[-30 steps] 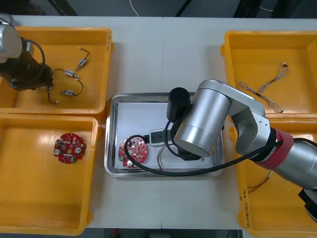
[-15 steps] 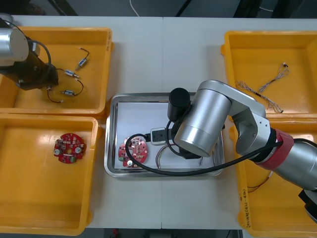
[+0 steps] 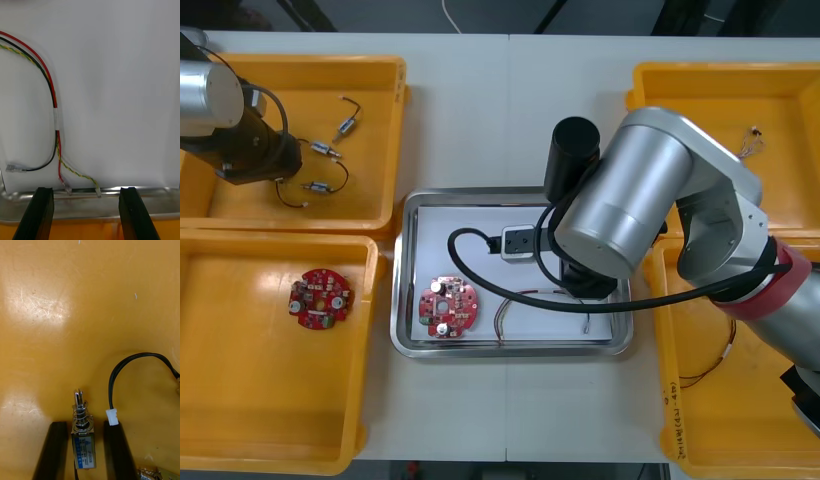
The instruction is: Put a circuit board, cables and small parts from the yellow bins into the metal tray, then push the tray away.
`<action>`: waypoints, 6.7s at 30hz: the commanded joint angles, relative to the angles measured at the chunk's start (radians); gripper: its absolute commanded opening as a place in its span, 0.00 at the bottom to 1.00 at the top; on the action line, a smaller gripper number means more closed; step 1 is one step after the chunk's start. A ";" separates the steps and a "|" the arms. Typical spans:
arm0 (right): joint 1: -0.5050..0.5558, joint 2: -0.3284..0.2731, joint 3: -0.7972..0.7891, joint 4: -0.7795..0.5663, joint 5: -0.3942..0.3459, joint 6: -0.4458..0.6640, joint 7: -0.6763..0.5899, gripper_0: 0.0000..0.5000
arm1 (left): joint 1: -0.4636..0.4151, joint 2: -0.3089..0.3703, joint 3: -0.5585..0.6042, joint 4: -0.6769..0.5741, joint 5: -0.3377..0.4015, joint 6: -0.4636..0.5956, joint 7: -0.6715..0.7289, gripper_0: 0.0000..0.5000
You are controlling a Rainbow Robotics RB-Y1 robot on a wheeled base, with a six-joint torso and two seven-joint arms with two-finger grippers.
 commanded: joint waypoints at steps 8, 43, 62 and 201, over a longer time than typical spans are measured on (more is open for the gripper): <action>-0.008 0.036 -0.279 -0.147 -0.015 0.059 -0.069 1.00 | 0.015 -0.003 0.016 -0.025 0.017 0.002 -0.067 0.00; -0.026 -0.110 -0.905 0.016 0.056 0.059 -0.142 1.00 | 0.016 -0.004 0.118 -0.611 -0.063 0.662 -0.023 0.00; -0.077 -0.103 -0.959 0.200 0.116 0.059 -0.488 1.00 | 0.018 -0.148 0.060 -0.809 -0.092 0.662 0.116 0.00; -0.509 -0.055 -0.956 1.596 0.314 -0.587 -1.345 0.00 | 0.109 -0.110 0.186 -0.913 -0.125 0.662 0.392 1.00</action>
